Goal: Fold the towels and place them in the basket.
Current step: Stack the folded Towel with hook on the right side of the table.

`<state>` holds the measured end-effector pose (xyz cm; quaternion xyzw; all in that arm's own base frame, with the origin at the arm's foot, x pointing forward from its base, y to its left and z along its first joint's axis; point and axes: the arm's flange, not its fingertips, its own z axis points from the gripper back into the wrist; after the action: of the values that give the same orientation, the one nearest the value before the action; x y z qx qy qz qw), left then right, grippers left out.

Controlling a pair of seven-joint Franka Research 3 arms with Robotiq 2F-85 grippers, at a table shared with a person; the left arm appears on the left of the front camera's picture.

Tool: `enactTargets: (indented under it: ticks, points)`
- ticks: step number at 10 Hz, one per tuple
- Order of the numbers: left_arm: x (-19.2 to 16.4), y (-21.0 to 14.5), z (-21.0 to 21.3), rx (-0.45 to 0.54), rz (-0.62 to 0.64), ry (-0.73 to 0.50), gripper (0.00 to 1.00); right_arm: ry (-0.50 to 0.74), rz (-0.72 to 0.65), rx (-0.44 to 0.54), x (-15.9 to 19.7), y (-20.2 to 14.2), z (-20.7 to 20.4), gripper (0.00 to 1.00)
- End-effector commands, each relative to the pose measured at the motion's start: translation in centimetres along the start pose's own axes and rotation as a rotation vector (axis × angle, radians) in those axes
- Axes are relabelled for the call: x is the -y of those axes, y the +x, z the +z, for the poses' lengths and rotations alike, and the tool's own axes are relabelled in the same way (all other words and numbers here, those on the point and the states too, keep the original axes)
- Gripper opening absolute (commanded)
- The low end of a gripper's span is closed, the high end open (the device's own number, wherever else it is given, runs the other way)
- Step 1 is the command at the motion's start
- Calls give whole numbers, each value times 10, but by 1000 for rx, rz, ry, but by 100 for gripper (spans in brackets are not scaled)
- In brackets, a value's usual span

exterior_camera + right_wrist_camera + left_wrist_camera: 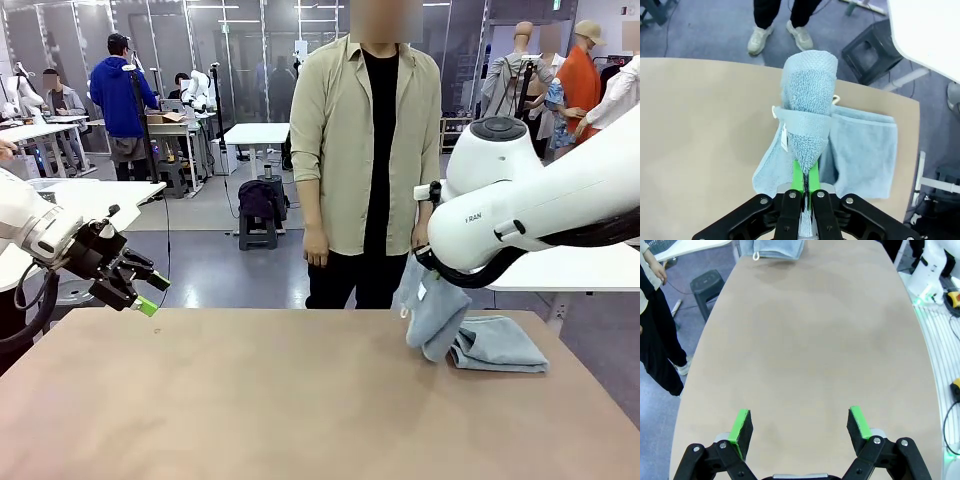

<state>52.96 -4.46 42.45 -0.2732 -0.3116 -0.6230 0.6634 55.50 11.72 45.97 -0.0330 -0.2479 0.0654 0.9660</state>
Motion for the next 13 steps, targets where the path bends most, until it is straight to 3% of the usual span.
enactTargets:
  ticks: [1,5,13]
  points:
    - [1,1,1,-6,-7,-2,96,-21,-6,-38,15,-1,6,4]
    - [1,1,1,-6,-7,-2,96,-65,-47,-87,59,-9,-14,4]
    - [1,1,1,-6,-7,-2,96,-87,-75,-116,134,-22,-116,4]
